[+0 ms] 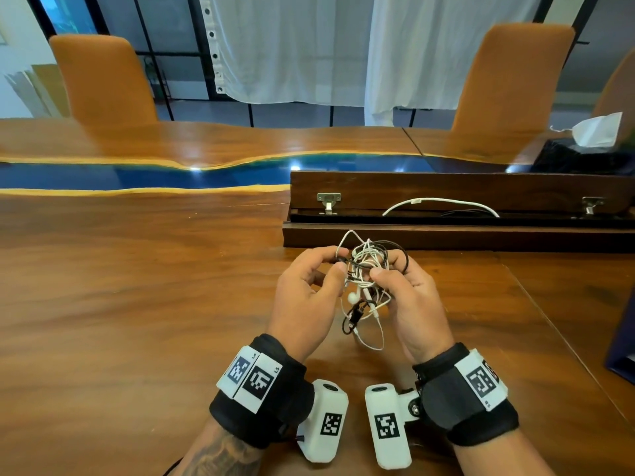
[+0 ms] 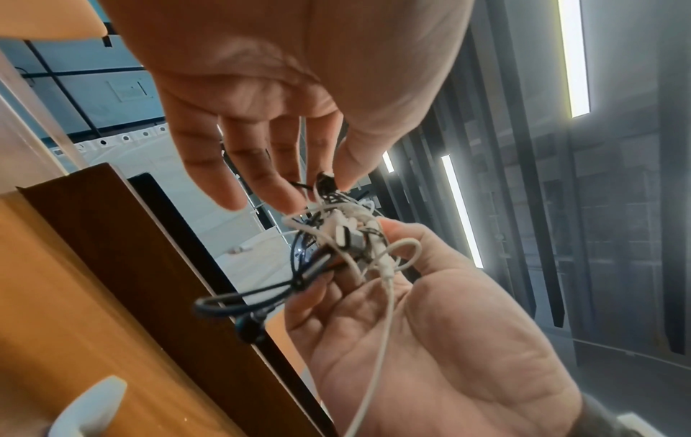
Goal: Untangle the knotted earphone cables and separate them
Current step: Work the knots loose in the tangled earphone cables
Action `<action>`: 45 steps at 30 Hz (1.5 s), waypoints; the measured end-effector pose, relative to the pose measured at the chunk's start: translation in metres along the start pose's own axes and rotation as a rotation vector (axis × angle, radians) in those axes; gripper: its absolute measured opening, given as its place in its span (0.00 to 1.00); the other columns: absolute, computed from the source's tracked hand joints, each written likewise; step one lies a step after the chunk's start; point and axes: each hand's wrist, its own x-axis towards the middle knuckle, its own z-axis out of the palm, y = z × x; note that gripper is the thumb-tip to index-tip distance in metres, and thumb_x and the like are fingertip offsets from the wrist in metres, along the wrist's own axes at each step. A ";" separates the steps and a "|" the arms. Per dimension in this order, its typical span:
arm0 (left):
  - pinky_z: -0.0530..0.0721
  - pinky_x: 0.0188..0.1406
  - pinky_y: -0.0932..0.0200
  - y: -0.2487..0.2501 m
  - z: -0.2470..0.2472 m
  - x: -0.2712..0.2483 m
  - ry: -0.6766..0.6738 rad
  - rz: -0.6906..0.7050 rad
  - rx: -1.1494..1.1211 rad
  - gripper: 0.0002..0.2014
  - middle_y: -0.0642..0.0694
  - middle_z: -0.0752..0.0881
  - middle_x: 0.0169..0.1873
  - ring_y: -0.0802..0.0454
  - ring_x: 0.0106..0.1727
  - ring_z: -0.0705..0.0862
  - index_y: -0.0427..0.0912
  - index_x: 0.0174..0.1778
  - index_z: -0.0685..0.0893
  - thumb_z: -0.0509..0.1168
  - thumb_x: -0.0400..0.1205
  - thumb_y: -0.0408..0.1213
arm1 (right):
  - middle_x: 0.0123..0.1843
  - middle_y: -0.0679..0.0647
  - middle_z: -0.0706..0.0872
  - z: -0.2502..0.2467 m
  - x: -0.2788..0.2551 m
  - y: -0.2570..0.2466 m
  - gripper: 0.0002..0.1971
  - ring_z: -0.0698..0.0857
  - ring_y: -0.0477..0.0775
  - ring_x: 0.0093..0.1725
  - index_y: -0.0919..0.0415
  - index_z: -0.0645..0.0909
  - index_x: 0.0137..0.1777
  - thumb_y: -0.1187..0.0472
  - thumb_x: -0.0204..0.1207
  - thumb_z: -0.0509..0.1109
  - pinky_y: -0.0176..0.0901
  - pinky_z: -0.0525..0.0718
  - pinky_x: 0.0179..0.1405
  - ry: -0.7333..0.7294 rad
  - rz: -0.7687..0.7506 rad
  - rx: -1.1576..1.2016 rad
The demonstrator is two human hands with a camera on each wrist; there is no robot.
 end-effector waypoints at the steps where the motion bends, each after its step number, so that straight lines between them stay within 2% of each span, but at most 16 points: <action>1: 0.84 0.39 0.64 0.000 0.000 0.000 0.007 0.013 0.022 0.08 0.50 0.89 0.43 0.52 0.41 0.85 0.51 0.56 0.88 0.67 0.86 0.35 | 0.45 0.54 0.90 0.000 0.000 -0.001 0.08 0.86 0.52 0.44 0.54 0.88 0.47 0.65 0.80 0.69 0.48 0.86 0.45 -0.006 0.004 0.004; 5: 0.85 0.41 0.51 0.001 -0.002 0.000 0.014 0.001 0.001 0.03 0.44 0.88 0.37 0.43 0.41 0.85 0.47 0.50 0.86 0.72 0.83 0.37 | 0.47 0.54 0.91 0.000 0.000 0.000 0.08 0.86 0.56 0.45 0.48 0.90 0.44 0.59 0.75 0.69 0.54 0.85 0.46 -0.018 -0.010 0.003; 9: 0.85 0.41 0.45 0.002 -0.002 0.000 0.007 0.022 0.016 0.05 0.39 0.88 0.38 0.40 0.40 0.84 0.50 0.52 0.85 0.69 0.84 0.34 | 0.48 0.56 0.92 0.002 0.000 0.000 0.07 0.88 0.57 0.47 0.53 0.89 0.49 0.59 0.77 0.68 0.56 0.87 0.48 -0.007 -0.059 -0.051; 11: 0.85 0.40 0.49 -0.001 -0.001 0.000 0.029 0.026 0.039 0.06 0.41 0.87 0.39 0.43 0.40 0.84 0.50 0.49 0.86 0.68 0.85 0.33 | 0.49 0.57 0.92 0.003 -0.001 0.000 0.08 0.88 0.57 0.47 0.56 0.88 0.51 0.59 0.77 0.68 0.57 0.88 0.49 0.009 -0.060 -0.055; 13: 0.82 0.38 0.61 -0.004 -0.001 0.001 0.058 0.045 0.097 0.05 0.48 0.86 0.40 0.52 0.39 0.82 0.49 0.46 0.87 0.69 0.84 0.34 | 0.50 0.57 0.92 0.004 -0.001 -0.001 0.08 0.88 0.57 0.47 0.56 0.87 0.52 0.59 0.79 0.68 0.57 0.89 0.49 0.019 -0.059 -0.056; 16: 0.79 0.43 0.68 -0.006 -0.003 0.002 0.058 0.080 0.153 0.07 0.53 0.85 0.42 0.54 0.46 0.83 0.46 0.42 0.89 0.70 0.84 0.41 | 0.50 0.56 0.92 0.002 0.001 0.000 0.06 0.88 0.54 0.47 0.57 0.87 0.52 0.64 0.85 0.67 0.52 0.88 0.48 0.050 -0.055 -0.075; 20: 0.83 0.48 0.65 -0.006 -0.004 0.003 0.058 0.082 0.098 0.10 0.55 0.88 0.44 0.56 0.50 0.85 0.46 0.43 0.92 0.68 0.85 0.42 | 0.47 0.55 0.92 0.001 0.001 -0.001 0.07 0.88 0.50 0.41 0.61 0.85 0.53 0.65 0.85 0.65 0.43 0.88 0.40 0.083 -0.012 -0.038; 24: 0.84 0.42 0.59 -0.003 -0.003 0.002 -0.003 0.063 0.104 0.05 0.54 0.87 0.44 0.55 0.46 0.84 0.48 0.47 0.88 0.69 0.84 0.33 | 0.46 0.55 0.92 0.000 0.002 -0.003 0.07 0.88 0.48 0.38 0.65 0.85 0.55 0.64 0.86 0.65 0.39 0.87 0.35 0.114 0.006 -0.015; 27: 0.80 0.38 0.66 -0.003 -0.002 0.000 -0.037 0.111 0.138 0.13 0.55 0.83 0.51 0.55 0.46 0.82 0.51 0.51 0.88 0.68 0.82 0.26 | 0.46 0.54 0.93 -0.004 0.003 -0.001 0.07 0.89 0.49 0.40 0.61 0.85 0.55 0.62 0.86 0.66 0.40 0.88 0.37 0.148 0.000 -0.023; 30: 0.81 0.38 0.65 -0.003 -0.001 0.000 -0.056 0.112 0.119 0.20 0.55 0.82 0.55 0.57 0.46 0.81 0.54 0.53 0.88 0.65 0.80 0.21 | 0.48 0.54 0.93 -0.005 0.004 -0.001 0.07 0.89 0.50 0.41 0.60 0.86 0.56 0.62 0.87 0.66 0.41 0.88 0.38 0.146 0.013 -0.013; 34: 0.85 0.49 0.55 -0.002 -0.002 0.001 -0.067 0.152 0.027 0.15 0.51 0.86 0.55 0.53 0.56 0.84 0.46 0.53 0.90 0.60 0.81 0.27 | 0.47 0.50 0.92 -0.004 0.003 -0.001 0.13 0.88 0.46 0.44 0.55 0.88 0.52 0.68 0.86 0.62 0.41 0.85 0.41 0.118 0.008 -0.022; 36: 0.85 0.48 0.55 -0.002 -0.002 0.001 -0.067 0.145 -0.003 0.14 0.52 0.86 0.56 0.52 0.56 0.84 0.46 0.55 0.90 0.60 0.82 0.32 | 0.48 0.51 0.92 -0.004 0.003 -0.001 0.22 0.87 0.50 0.46 0.50 0.90 0.49 0.76 0.83 0.59 0.44 0.85 0.43 0.084 0.015 0.004; 38: 0.85 0.47 0.59 -0.002 -0.002 0.001 -0.050 0.142 0.012 0.12 0.52 0.83 0.59 0.54 0.55 0.84 0.48 0.59 0.88 0.62 0.84 0.38 | 0.50 0.53 0.92 -0.004 0.003 0.000 0.25 0.88 0.54 0.50 0.48 0.91 0.50 0.79 0.80 0.60 0.47 0.86 0.46 0.067 -0.011 -0.005; 40: 0.84 0.46 0.64 -0.003 -0.001 0.001 -0.037 0.124 0.039 0.13 0.52 0.78 0.64 0.58 0.53 0.84 0.51 0.64 0.83 0.65 0.84 0.43 | 0.51 0.52 0.93 -0.004 0.004 0.001 0.20 0.89 0.53 0.52 0.50 0.89 0.52 0.77 0.80 0.66 0.45 0.86 0.48 0.103 -0.067 -0.083; 42: 0.85 0.44 0.63 -0.004 -0.002 0.001 -0.008 0.079 0.046 0.17 0.53 0.76 0.65 0.58 0.51 0.85 0.56 0.66 0.78 0.70 0.82 0.46 | 0.51 0.51 0.93 -0.004 0.003 0.002 0.14 0.90 0.50 0.51 0.54 0.87 0.53 0.74 0.79 0.71 0.43 0.87 0.48 0.144 -0.133 -0.136; 45: 0.85 0.44 0.59 -0.004 -0.005 0.001 -0.041 -0.005 0.013 0.14 0.53 0.84 0.57 0.54 0.51 0.86 0.55 0.60 0.81 0.72 0.81 0.50 | 0.53 0.48 0.91 -0.005 0.002 0.001 0.12 0.89 0.47 0.54 0.53 0.86 0.54 0.72 0.79 0.74 0.40 0.87 0.52 0.070 -0.186 -0.195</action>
